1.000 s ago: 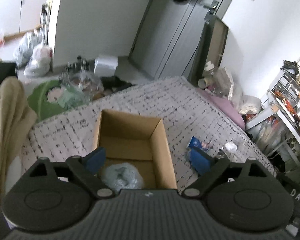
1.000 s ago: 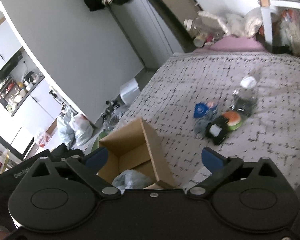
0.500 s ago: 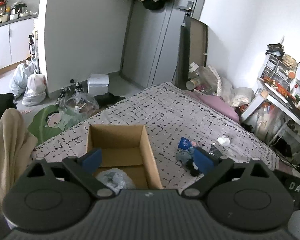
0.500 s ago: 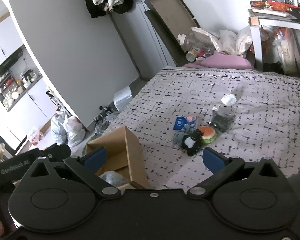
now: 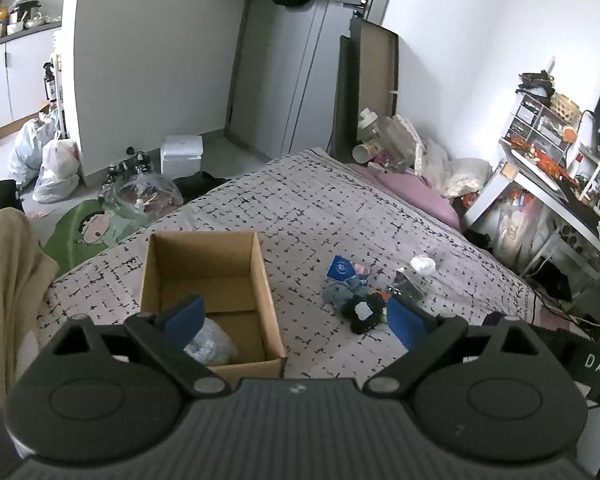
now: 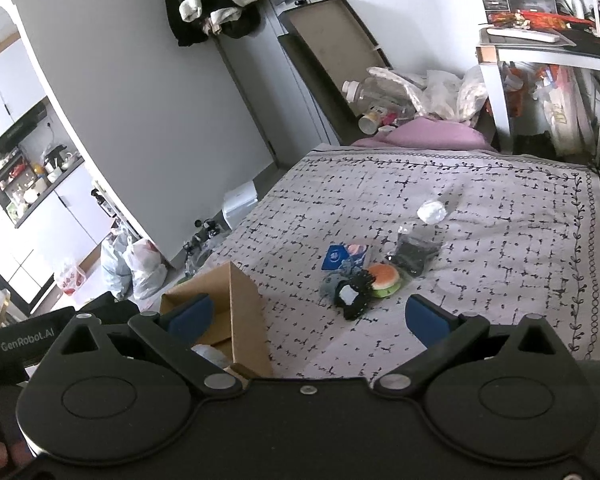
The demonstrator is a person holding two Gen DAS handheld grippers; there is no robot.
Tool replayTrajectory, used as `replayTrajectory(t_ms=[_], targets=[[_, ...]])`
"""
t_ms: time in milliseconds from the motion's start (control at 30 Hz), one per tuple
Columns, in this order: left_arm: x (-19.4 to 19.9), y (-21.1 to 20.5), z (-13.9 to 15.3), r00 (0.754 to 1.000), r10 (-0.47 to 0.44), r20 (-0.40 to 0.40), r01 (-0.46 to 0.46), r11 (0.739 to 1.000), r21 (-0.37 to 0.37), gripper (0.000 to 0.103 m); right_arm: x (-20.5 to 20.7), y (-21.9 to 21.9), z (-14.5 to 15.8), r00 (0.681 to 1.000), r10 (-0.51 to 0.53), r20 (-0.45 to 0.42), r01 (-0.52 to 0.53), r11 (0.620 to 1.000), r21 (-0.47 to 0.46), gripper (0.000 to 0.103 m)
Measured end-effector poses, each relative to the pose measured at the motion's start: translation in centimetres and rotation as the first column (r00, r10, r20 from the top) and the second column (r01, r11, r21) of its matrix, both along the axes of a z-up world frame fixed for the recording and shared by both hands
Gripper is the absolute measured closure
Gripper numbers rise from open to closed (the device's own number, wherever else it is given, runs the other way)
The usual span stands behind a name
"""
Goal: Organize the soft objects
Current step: 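Withdraw both grippers from the box toward the remaining toys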
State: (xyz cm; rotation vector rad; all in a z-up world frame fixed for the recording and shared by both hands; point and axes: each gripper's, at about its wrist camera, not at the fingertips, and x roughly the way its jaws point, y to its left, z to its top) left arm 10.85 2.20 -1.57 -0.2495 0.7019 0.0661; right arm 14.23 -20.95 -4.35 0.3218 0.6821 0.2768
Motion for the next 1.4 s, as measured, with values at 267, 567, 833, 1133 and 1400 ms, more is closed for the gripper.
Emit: replayTrajectory(t_ms=[267,567,833,1133,1400], targets=[[0.3,-1.8,0.0,1.0,-0.03,0.003,0.03,1.0,0.004,0.006,0.4,-2.2,-0.1,1.0,-0.018,0.0,0.018,1.0,0.01,0.0],[1.2,-2.6,-0.6,0.999,-0.036,-0.004,0.036,0.999,0.0,0.006,1.4,-3.3,-0.5,1.0,-0.005,-0.012,0.005,1.0,0.005,0.0],[2.4,-3.4,-1.5,0.998,-0.053,-0.017,0.053,0.999,-0.001,0.006,2.8,-4.4,-1.6,1.0,-0.008,-0.026,0.008,1.0,0.01,0.0],[4.5,-4.4,-2.9,0.997,-0.068,-0.045,0.068,0.998,0.002,0.009,5.2,-5.8,-3.8,0.997,-0.025,-0.074,0.028,0.998,0.049,0.0],[7.2,-5.0,-4.6,0.994,-0.08,-0.07,0.079,0.997,-0.016,0.013,8.3,-6.9,-6.3,0.989,-0.042,-0.139,0.06,0.99,0.131,0.0]])
